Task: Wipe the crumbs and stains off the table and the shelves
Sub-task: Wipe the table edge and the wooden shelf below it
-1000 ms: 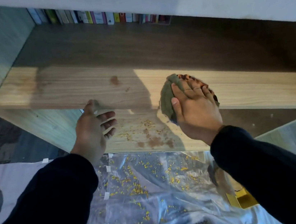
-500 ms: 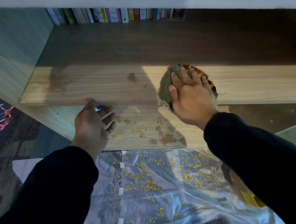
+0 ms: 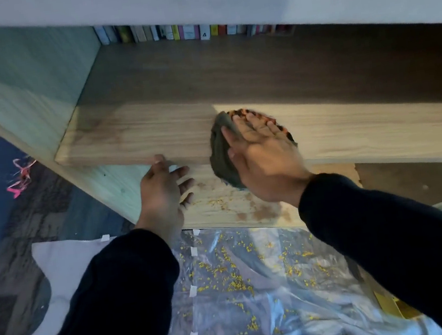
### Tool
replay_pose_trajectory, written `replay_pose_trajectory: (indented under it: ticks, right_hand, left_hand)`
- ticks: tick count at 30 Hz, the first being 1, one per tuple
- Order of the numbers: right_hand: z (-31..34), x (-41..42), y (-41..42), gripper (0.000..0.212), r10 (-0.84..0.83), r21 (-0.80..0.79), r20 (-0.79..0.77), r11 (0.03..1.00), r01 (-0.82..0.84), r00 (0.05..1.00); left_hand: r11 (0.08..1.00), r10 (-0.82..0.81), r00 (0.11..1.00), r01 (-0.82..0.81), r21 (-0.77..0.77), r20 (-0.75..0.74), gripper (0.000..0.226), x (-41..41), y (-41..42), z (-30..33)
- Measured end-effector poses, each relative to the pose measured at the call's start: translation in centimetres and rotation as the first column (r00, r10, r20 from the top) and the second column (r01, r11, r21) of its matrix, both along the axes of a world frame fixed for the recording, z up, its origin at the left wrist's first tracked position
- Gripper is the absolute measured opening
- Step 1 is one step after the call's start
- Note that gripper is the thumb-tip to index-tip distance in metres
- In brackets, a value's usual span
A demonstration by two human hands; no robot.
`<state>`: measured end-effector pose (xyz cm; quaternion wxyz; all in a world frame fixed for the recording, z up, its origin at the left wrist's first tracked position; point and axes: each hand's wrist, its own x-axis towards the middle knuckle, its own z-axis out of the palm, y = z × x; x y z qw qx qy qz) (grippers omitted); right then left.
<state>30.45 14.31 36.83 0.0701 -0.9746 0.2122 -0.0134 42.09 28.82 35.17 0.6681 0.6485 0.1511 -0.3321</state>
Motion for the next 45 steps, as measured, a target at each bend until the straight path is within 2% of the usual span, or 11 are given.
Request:
replay_pose_trajectory:
  ticks: [5, 11, 15, 18, 21, 25, 29, 32, 39, 41, 45]
  right_hand:
    - [0.0, 9.0, -0.1, 0.056, -0.052, 0.039, -0.077, 0.998, 0.055, 0.996]
    - [0.9, -0.1, 2.4, 0.062, 0.096, 0.03, -0.021, 0.995, -0.096, 0.995]
    - [1.2, -0.2, 0.2, 0.068, 0.049, 0.021, -0.067, 0.999, -0.048, 0.997]
    - [1.3, 7.2, -3.3, 0.079, 0.003, -0.028, -0.119, 1.0, -0.006, 0.993]
    - [1.2, 11.7, -3.9, 0.081, -0.048, -0.041, -0.088, 0.998, 0.044, 0.995]
    - [1.2, 7.1, -1.1, 0.077, 0.084, -0.022, -0.097, 0.996, -0.087, 0.992]
    - [1.5, 2.0, -0.1, 0.075, 0.149, 0.021, -0.102, 0.989, -0.148, 0.984]
    - [1.2, 5.8, -1.2, 0.076, 0.153, -0.058, -0.067, 0.986, -0.156, 0.986]
    - [0.8, 20.0, -2.8, 0.076, 0.122, -0.024, -0.023, 0.992, -0.122, 0.992]
    - [0.9, 20.5, -2.1, 0.08, 0.116, 0.008, -0.022, 0.993, -0.116, 0.993]
    - [0.7, 15.6, -0.2, 0.072, 0.302, 0.002, 0.008, 0.953, -0.302, 0.953]
  left_hand:
    - [0.996, -0.065, 0.997, 0.067, 0.062, -0.033, 0.036, 1.1, 0.7, 0.6]
    - [0.984, -0.113, 0.991, 0.122, 0.129, -0.077, 0.043, 1.6, 0.9, 1.2]
    - [0.977, -0.138, 0.988, 0.148, 0.153, -0.072, 0.043, 2.0, 1.3, 1.4]
    - [0.98, -0.131, 0.99, 0.136, 0.144, -0.044, 0.043, 1.3, 1.4, 1.5]
    - [0.988, -0.092, 0.995, 0.095, 0.125, -0.026, 0.043, 0.8, 1.0, 1.1]
    - [0.996, -0.032, 0.999, 0.029, 0.09, 0.035, 0.033, 0.5, 0.9, 0.3]
    - [0.997, 0.075, 0.991, -0.075, -0.005, 0.114, 0.034, -0.6, 0.4, 0.1]
    - [0.992, 0.128, 0.968, -0.128, -0.014, 0.216, 0.034, -0.5, 0.2, -0.7]
    - [0.991, 0.134, 0.93, -0.129, -0.038, 0.343, 0.045, -0.7, 0.1, -2.7]
    - [0.989, 0.149, 0.934, -0.139, -0.053, 0.325, 0.042, -0.7, 0.1, -2.6]
    - [0.992, 0.128, 0.948, -0.12, -0.045, 0.291, 0.04, -0.6, 0.5, -2.2]
